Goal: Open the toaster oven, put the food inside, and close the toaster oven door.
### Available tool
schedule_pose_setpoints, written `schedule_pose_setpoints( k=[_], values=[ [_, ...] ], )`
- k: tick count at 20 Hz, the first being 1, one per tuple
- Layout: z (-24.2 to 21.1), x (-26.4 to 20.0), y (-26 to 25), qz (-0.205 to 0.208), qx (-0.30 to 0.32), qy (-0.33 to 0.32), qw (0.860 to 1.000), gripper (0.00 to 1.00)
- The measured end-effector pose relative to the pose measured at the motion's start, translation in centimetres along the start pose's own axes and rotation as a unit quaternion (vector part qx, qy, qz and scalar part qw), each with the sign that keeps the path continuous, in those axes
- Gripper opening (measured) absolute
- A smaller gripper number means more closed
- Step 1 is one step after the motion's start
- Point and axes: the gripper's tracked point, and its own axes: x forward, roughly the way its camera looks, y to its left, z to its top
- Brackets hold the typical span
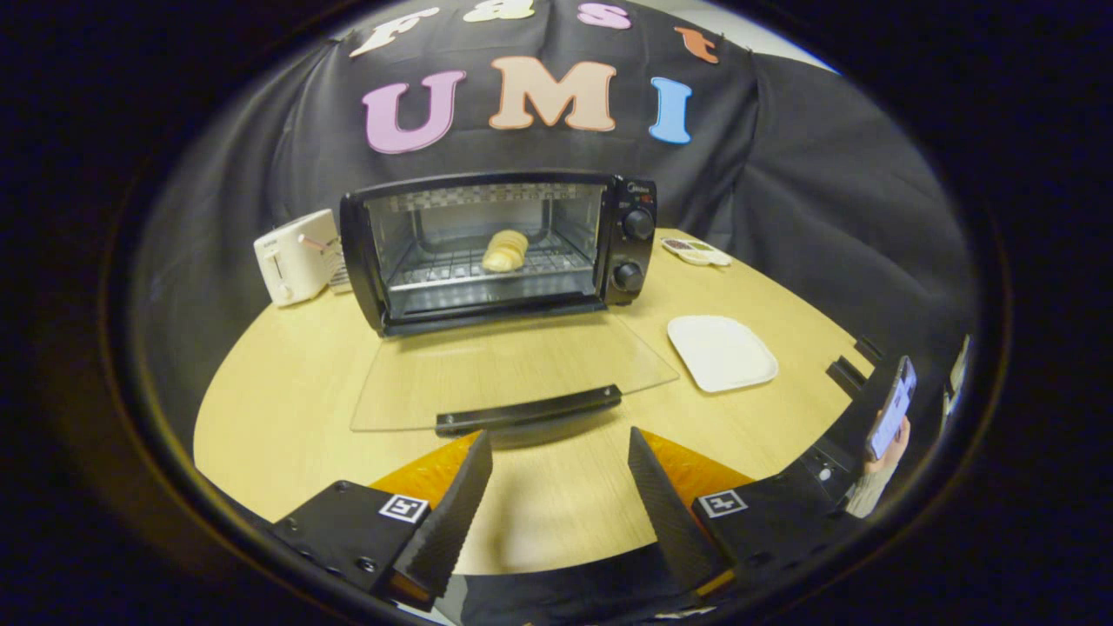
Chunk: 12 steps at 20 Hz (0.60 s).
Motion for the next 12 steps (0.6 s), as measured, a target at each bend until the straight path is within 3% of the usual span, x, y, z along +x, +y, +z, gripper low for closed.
schedule_pose_setpoints(
  k=[7,12],
  values=[
    [-2.7,3.6,2.2,0.036,-0.045,0.049,0.997,0.98],
    [-2.3,3.9,3.2,0.060,-0.035,0.046,0.996,0.98]
  ],
)
